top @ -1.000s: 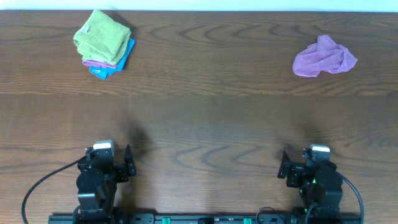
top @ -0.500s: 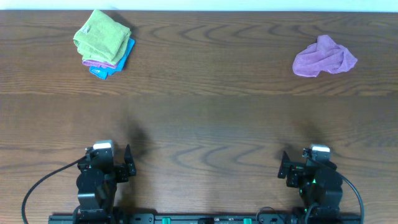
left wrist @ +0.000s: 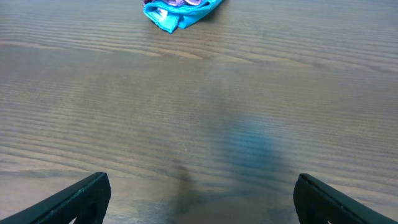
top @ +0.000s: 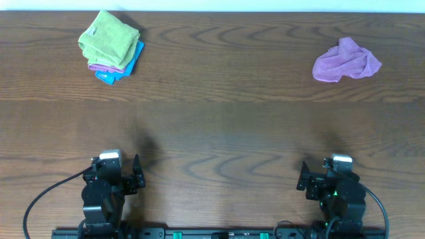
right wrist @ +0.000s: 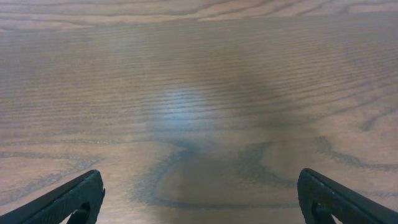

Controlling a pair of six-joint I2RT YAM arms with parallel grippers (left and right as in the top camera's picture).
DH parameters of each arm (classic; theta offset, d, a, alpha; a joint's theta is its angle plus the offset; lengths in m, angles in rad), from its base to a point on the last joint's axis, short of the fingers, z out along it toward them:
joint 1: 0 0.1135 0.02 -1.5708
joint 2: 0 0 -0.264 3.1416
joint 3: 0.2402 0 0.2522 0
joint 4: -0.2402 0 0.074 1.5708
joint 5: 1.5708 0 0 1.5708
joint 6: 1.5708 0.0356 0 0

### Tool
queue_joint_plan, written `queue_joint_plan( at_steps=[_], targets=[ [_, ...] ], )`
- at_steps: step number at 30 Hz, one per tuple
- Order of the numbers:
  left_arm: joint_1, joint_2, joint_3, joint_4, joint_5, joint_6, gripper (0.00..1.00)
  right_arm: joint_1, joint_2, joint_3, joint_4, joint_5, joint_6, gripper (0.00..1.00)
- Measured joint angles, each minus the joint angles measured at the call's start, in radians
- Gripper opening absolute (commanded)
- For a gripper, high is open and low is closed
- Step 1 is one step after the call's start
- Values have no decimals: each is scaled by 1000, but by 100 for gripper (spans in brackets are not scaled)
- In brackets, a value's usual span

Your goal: Fold the cloth

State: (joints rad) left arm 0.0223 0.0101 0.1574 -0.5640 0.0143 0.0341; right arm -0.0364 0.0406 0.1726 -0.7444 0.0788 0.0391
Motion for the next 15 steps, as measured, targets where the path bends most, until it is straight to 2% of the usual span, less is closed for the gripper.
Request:
queue_joint_plan(
  at_steps=[11,15],
  targets=[
    [0,0,0,0,0,0,95,0,3,0,1,0,2,99],
    [0,0,0,0,0,0,95,-14,79,24,0,6,66,99]
  ],
)
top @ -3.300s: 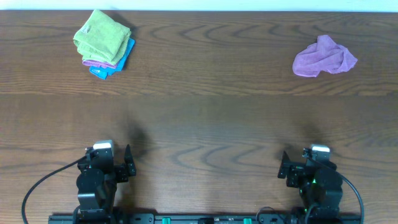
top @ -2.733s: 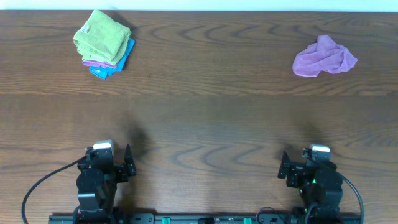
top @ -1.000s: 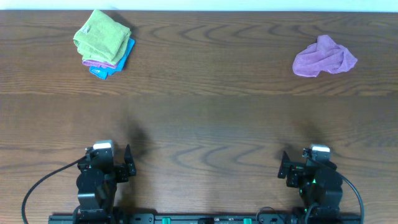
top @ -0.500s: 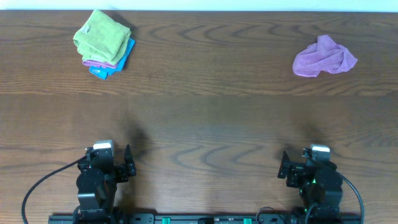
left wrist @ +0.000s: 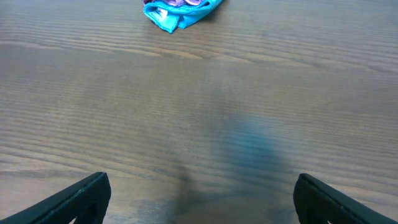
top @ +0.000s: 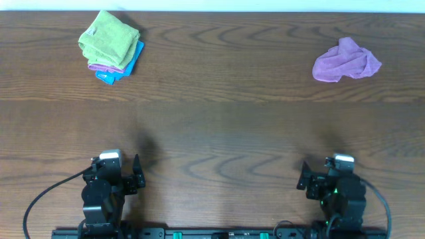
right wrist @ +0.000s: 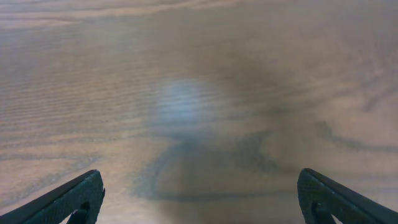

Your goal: Fold the cloth

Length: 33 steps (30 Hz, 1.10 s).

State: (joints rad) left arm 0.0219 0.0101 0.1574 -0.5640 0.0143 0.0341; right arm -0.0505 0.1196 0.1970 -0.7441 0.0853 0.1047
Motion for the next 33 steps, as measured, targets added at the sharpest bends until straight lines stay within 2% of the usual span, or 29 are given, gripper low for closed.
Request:
queue_joint_plan(
  at_steps=[6,18,28,33],
  targets=[
    [0,0,0,0,0,0,95,-43,285,225,1,10,68,99],
    [0,0,0,0,0,0,95,-68,826,778,-74,75,83,99],
    [0,0,0,0,0,0,95,-82,1209,1068,-71,143,83,99],
    [0,0,0,0,0,0,95,-129,1387,1177,-4,149,83,99]
  ],
)
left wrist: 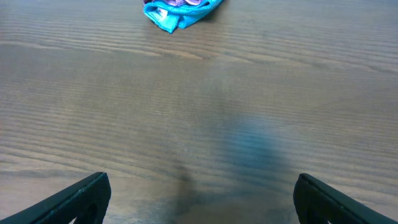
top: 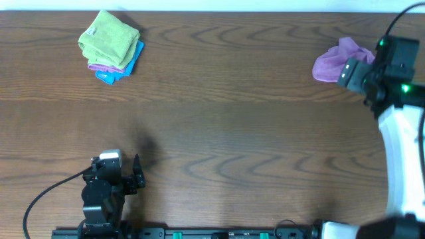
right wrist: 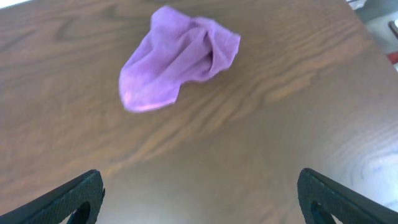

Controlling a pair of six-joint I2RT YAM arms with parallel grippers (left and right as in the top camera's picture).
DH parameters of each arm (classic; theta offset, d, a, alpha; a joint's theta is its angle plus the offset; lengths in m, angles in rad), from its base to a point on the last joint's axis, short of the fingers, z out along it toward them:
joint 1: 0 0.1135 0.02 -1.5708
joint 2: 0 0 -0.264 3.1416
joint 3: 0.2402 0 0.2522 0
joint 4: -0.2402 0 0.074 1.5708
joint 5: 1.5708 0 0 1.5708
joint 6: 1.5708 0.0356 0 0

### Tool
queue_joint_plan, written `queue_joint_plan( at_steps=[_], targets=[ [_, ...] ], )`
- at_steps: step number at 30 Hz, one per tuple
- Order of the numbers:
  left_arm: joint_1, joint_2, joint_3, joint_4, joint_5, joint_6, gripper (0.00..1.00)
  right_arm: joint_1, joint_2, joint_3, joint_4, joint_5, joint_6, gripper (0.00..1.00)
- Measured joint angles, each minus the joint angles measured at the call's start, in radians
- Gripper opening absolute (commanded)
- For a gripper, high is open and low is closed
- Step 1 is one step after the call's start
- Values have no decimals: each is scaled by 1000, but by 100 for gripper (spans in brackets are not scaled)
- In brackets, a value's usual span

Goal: Fold the cloth
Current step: 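Reach the right gripper to the crumpled purple cloth and grasp it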

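Note:
A crumpled purple cloth lies at the far right of the wooden table. In the right wrist view the cloth is ahead of the fingers. My right gripper hangs just right of it, partly covering its right end from above. It is open over bare wood, with nothing between the fingers. My left gripper rests at the front left, open and empty.
A stack of folded cloths, green on top of purple and blue, sits at the far left; its blue edge shows in the left wrist view. The table's right edge is close to the purple cloth.
My right arm has gone from the front edge of the table to the far right, beside the purple cloth. It is still open. The left arm and both cloth piles are unchanged.
Both grippers rested open at the front edge, far from the purple cloth. At the following moment the right wrist view had shifted slightly and blurred. Now the right gripper is out by the cloth, while the left stays at rest.

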State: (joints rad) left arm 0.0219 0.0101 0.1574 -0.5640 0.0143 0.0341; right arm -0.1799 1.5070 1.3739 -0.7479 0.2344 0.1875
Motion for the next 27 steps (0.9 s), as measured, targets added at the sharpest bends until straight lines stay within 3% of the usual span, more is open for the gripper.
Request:
queue_joint_plan(
  at_steps=[11,27],
  targets=[
    [0,0,0,0,0,0,95,-79,261,42,266,-47,-18,99],
    [0,0,0,0,0,0,95,-87,528,45,411,-214,-38,97]
  ],
)
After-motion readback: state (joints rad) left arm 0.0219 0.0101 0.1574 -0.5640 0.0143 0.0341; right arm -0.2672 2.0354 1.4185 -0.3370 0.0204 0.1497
